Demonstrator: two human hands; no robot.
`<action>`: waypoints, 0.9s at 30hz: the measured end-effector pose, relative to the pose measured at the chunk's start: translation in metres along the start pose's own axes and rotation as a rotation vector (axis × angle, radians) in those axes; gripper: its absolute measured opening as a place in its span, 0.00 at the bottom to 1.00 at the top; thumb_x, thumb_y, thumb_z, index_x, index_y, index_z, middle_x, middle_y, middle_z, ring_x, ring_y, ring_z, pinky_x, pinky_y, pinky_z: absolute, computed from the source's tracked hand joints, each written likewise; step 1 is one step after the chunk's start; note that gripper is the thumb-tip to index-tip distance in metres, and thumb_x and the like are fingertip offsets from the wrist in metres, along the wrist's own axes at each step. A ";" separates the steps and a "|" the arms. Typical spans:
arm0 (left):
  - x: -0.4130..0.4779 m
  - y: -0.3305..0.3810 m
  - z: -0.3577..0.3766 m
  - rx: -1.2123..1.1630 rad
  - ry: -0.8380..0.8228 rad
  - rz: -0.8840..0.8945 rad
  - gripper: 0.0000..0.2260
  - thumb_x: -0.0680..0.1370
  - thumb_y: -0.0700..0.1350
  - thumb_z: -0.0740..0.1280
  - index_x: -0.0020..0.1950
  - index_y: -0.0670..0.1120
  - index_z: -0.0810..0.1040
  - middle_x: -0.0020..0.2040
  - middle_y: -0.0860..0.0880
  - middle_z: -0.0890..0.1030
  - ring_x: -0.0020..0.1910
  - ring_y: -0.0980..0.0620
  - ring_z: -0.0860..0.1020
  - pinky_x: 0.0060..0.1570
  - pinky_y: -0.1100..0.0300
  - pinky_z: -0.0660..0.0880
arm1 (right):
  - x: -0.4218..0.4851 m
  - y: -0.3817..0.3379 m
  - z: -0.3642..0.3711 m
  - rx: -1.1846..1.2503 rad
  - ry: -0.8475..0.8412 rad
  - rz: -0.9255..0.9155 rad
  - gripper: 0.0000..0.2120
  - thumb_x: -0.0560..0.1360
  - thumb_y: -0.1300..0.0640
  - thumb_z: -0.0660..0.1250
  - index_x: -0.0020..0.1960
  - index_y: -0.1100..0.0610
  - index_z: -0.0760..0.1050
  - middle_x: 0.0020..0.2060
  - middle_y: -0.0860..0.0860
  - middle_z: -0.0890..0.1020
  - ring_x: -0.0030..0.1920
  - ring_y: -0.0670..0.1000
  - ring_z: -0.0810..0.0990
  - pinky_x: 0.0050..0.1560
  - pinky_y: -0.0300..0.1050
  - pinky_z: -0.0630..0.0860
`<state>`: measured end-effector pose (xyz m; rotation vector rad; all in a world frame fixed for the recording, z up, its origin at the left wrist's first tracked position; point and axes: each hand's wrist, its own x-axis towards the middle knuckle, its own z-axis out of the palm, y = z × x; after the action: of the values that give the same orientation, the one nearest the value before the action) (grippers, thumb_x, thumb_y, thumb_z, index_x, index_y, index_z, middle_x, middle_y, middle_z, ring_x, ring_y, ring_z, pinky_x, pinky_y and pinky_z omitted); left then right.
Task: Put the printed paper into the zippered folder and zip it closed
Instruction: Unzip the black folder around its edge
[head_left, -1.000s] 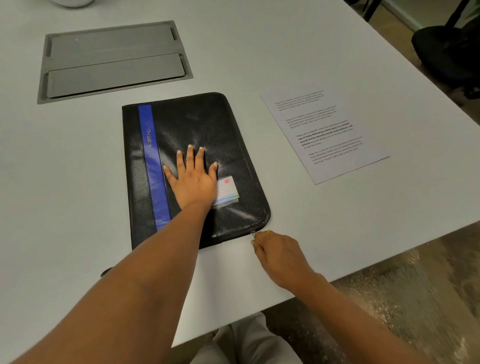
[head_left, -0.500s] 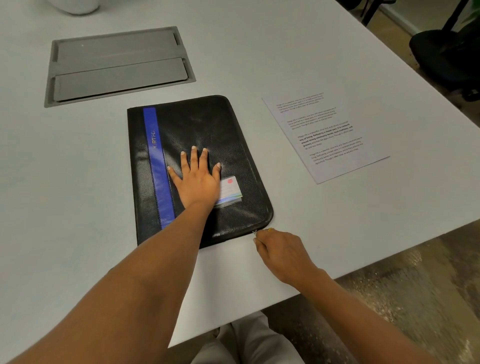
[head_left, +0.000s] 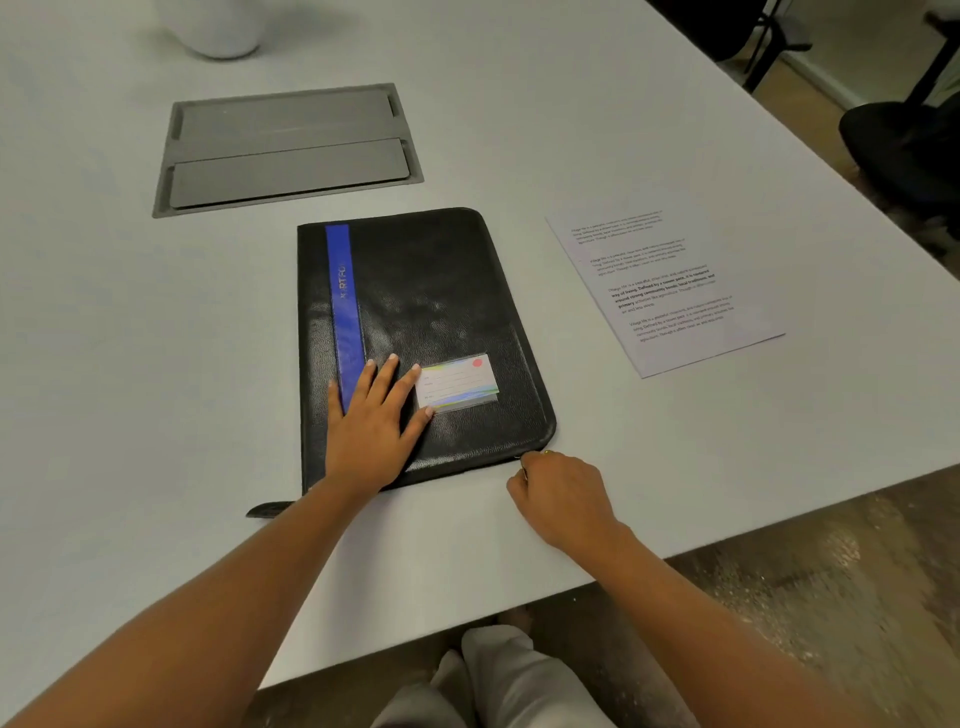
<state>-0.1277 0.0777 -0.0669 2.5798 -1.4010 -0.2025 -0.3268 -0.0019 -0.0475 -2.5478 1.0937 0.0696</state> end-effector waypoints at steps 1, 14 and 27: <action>-0.004 -0.001 0.000 0.014 -0.004 -0.012 0.35 0.71 0.67 0.38 0.74 0.57 0.59 0.76 0.52 0.58 0.76 0.50 0.53 0.71 0.38 0.44 | 0.000 -0.001 0.002 0.001 0.013 0.002 0.11 0.78 0.55 0.53 0.38 0.58 0.65 0.36 0.56 0.75 0.36 0.53 0.69 0.38 0.44 0.62; -0.030 -0.016 -0.003 0.093 -0.082 -0.093 0.36 0.67 0.71 0.35 0.74 0.64 0.49 0.77 0.57 0.49 0.77 0.52 0.44 0.65 0.29 0.50 | 0.004 0.003 0.006 -0.030 0.028 -0.034 0.11 0.80 0.58 0.52 0.39 0.58 0.65 0.39 0.57 0.77 0.37 0.52 0.68 0.38 0.43 0.61; -0.033 -0.010 -0.004 0.126 -0.077 -0.110 0.34 0.70 0.71 0.36 0.75 0.62 0.48 0.78 0.56 0.48 0.77 0.52 0.45 0.65 0.32 0.56 | -0.003 -0.021 0.004 -0.243 0.071 -0.151 0.15 0.59 0.57 0.77 0.24 0.54 0.71 0.20 0.52 0.78 0.21 0.51 0.75 0.22 0.39 0.64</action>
<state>-0.1366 0.1106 -0.0643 2.7834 -1.3385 -0.2400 -0.3136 0.0154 -0.0438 -2.8622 0.9652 0.0773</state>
